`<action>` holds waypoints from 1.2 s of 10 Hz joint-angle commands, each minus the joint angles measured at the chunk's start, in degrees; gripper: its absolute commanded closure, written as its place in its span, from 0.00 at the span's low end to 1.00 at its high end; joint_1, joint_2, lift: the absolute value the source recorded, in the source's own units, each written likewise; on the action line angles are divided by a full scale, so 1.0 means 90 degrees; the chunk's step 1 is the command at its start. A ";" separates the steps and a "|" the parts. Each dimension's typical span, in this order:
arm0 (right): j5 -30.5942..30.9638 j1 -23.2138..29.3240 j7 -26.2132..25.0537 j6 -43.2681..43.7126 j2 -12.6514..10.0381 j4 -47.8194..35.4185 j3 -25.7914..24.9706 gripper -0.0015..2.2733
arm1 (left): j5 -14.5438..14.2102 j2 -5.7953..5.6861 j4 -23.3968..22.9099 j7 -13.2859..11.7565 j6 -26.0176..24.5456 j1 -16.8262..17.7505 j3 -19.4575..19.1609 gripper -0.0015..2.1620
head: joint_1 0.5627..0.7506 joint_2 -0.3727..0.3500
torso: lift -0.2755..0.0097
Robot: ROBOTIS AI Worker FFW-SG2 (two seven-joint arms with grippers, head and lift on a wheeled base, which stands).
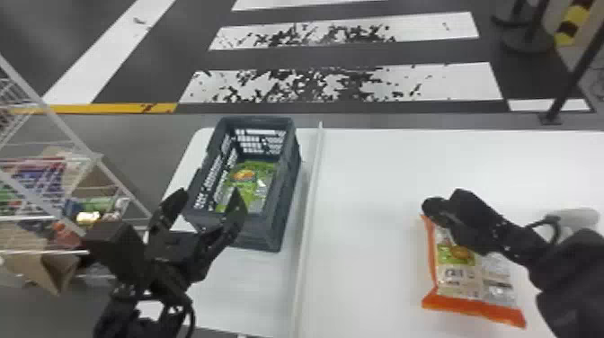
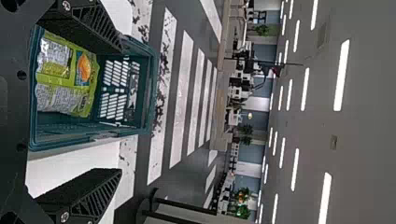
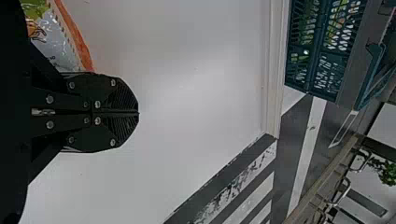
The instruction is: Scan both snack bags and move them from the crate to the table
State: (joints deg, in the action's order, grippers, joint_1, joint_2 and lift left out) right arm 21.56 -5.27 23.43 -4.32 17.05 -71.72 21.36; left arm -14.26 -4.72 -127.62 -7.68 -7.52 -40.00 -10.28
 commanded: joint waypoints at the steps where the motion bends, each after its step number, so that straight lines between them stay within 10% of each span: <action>1: -0.0003 0.0019 -0.0026 0.0035 0.0000 -0.0029 -0.0020 0.99 | -0.0008 0.0007 0.0000 -0.0006 0.0000 0.0001 0.0000 0.04 | 0.70 0.76 | 0.84; 4: -0.0179 0.0635 -0.0035 -0.0511 0.0000 -0.1592 -0.0567 0.97 | -0.0008 0.0007 0.0010 -0.0006 0.0020 -0.0009 -0.0020 0.04 | 0.70 0.76 | 0.84; 8: -0.1146 0.1308 -0.0026 -0.1781 0.0020 -0.2969 -0.2120 0.02 | -0.0057 -0.0013 0.0000 -0.0025 0.0078 0.0001 -0.0049 0.04 | 0.70 0.65 | 0.84; 12: -0.1400 0.1514 -0.0016 -0.1840 0.0098 -0.2490 -0.3292 0.01 | -0.0086 -0.0042 0.0019 -0.0035 0.0078 0.0020 -0.0049 0.04 | 0.70 0.46 | 0.84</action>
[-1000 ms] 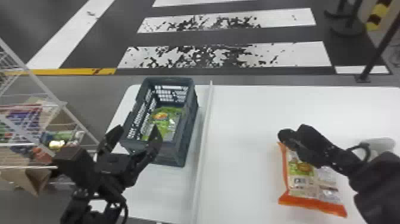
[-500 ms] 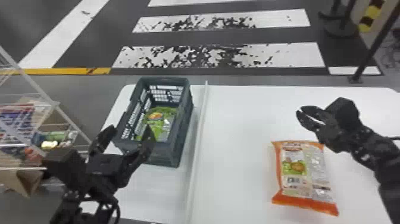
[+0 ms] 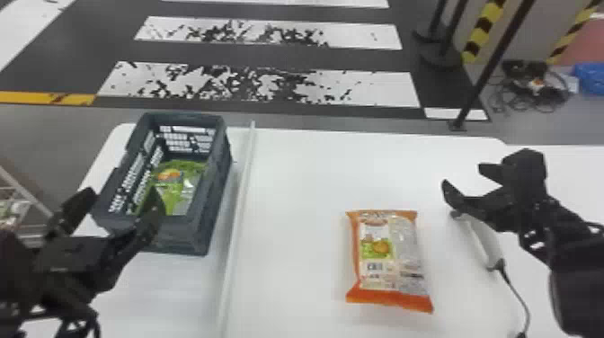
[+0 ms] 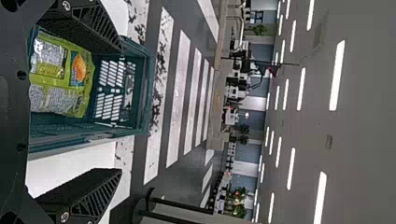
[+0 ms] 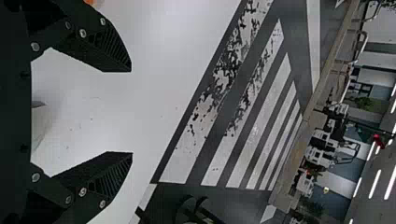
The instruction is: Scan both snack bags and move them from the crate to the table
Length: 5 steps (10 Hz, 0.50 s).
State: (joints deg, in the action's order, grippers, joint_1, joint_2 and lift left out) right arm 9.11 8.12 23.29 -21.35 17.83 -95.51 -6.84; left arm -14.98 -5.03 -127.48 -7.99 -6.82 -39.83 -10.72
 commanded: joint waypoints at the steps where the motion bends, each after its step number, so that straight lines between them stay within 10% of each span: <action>1: -0.0016 0.0055 0.0000 0.0247 0.0011 0.0417 -0.0333 0.01 | -0.0005 -0.0008 0.0014 -0.0001 0.0000 0.0002 0.0000 0.04 | 0.70 0.43 | 0.84; 5: -0.0016 0.0055 0.0000 0.0950 0.0128 0.1365 -0.0617 0.02 | -0.0015 -0.0028 0.0004 -0.0001 -0.0039 0.0002 0.0000 0.04 | 0.70 0.30 | 0.84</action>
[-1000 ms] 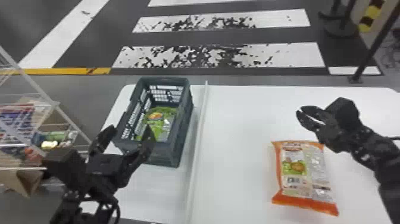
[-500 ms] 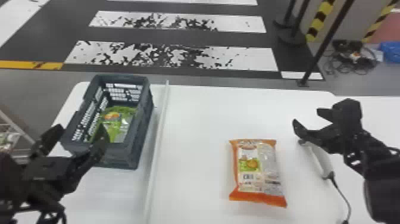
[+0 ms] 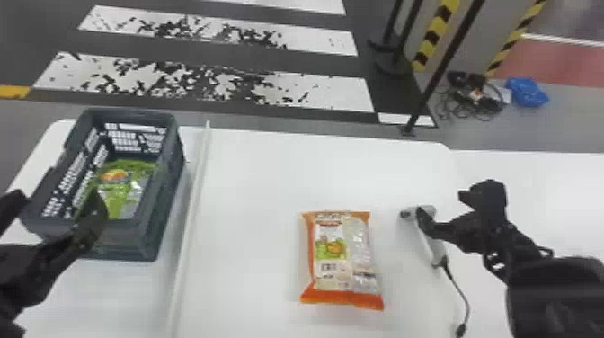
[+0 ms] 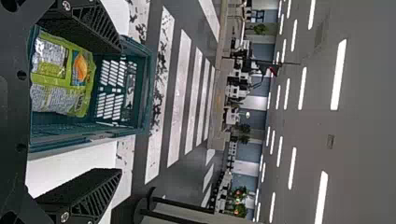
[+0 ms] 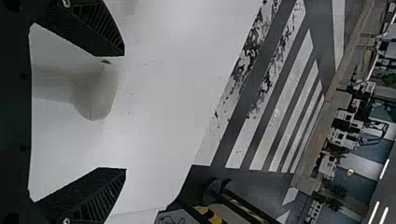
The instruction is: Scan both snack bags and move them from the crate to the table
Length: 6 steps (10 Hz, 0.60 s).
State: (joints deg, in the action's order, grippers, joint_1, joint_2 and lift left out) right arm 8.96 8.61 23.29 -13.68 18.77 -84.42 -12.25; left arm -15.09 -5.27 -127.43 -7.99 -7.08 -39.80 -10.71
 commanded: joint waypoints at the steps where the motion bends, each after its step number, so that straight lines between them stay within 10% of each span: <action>1: 0.0001 0.0000 0.0000 0.0255 0.0053 0.0347 -0.0035 0.02 | -0.0012 -0.0010 -0.0002 0.0000 -0.0010 -0.0001 -0.0001 0.04 | 0.70 0.28 | 0.84; 6: 0.0001 -0.0049 0.0108 0.0685 0.0043 0.0972 0.0111 0.04 | -0.0022 0.0000 0.0057 0.0000 -0.0010 0.0018 -0.0011 0.04 | 0.70 0.26 | 0.84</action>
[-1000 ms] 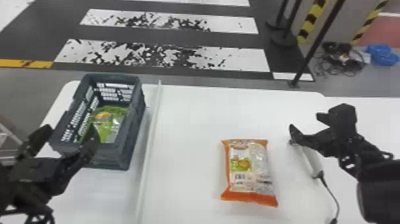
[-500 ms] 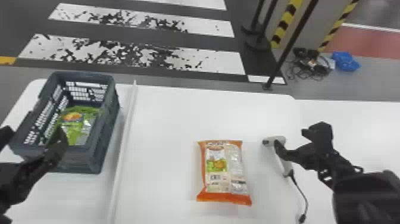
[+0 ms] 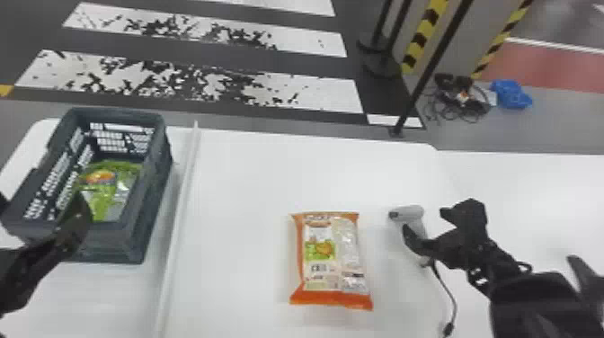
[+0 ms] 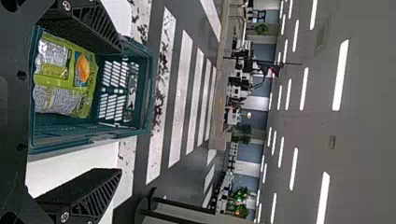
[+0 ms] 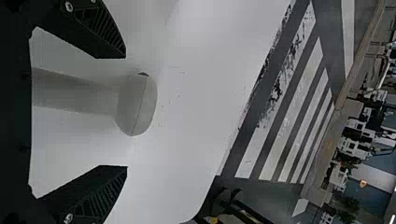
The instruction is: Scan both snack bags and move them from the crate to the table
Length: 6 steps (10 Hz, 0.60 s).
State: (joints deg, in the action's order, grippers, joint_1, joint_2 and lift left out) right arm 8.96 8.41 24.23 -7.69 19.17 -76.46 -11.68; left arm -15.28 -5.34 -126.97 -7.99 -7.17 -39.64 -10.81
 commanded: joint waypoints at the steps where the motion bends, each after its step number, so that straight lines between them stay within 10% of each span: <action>1: 0.0039 -0.0114 0.0062 0.0019 -0.0001 0.0234 0.0097 0.07 | -0.0001 0.0008 0.0006 0.0000 0.0000 0.0000 0.0000 0.04 | 0.70 0.27 | 0.84; 4: 0.0283 -0.0290 0.0198 -0.0137 0.0009 0.0469 0.0214 0.71 | -0.0001 0.0008 0.0026 0.0000 0.0020 0.0000 0.0000 0.04 | 0.70 0.29 | 0.84; 6: 0.0342 -0.0358 0.0169 -0.0391 0.0009 0.0518 0.0224 0.94 | -0.0011 0.0008 0.0026 0.0000 0.0020 0.0000 0.0000 0.04 | 0.70 0.29 | 0.84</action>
State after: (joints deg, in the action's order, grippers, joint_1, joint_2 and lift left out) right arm 11.78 5.41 25.80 -10.55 19.25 -72.03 -9.67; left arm -15.38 -5.28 -126.76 -7.99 -6.99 -39.64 -10.82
